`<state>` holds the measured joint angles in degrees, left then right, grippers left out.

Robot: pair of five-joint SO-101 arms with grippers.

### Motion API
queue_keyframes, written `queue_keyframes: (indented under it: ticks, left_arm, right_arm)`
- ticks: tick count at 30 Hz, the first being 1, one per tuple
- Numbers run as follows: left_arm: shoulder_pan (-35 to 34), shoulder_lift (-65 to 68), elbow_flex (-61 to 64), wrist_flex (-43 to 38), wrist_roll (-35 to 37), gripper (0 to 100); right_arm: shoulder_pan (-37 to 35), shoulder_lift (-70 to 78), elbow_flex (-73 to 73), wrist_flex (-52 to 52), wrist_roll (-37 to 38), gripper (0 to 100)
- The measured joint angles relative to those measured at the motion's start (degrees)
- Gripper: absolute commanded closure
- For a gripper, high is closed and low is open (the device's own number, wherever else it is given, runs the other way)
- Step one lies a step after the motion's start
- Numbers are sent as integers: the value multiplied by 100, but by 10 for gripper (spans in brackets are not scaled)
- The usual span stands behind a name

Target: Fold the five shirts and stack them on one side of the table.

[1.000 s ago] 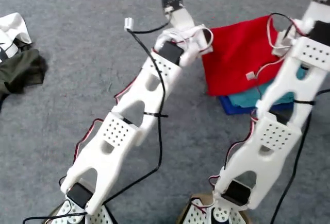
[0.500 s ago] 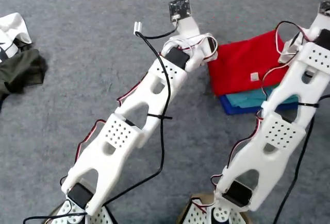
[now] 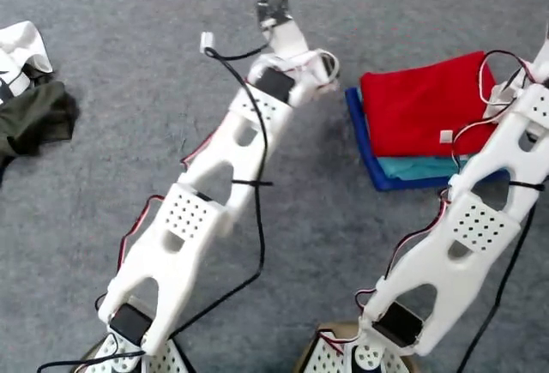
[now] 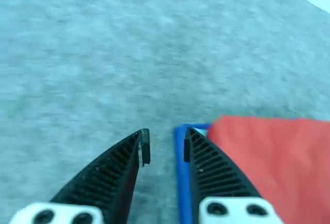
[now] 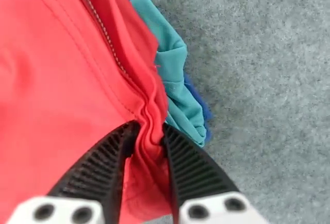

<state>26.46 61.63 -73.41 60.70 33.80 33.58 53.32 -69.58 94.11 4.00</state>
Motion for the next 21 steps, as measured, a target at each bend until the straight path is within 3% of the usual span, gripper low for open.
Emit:
queue_keyframes:
  ticks: [4, 7, 15, 21]
  left_arm:
    - [-369, 0, -308, 466, 0, 874]
    - [-659, 0, -501, 853, -53, 832]
    - [-1468, -9, -1899, 2866, -1240, 822]
    - [-2391, -404, -1978, 3622, -2743, 826]
  right_arm:
    - [35, 0, 0, 9, 123, 995]
    - [35, 0, 0, 185, 589, 930]
    - [35, 0, 0, 563, 853, 617]
    - [35, 0, -105, 563, 1064, 598]
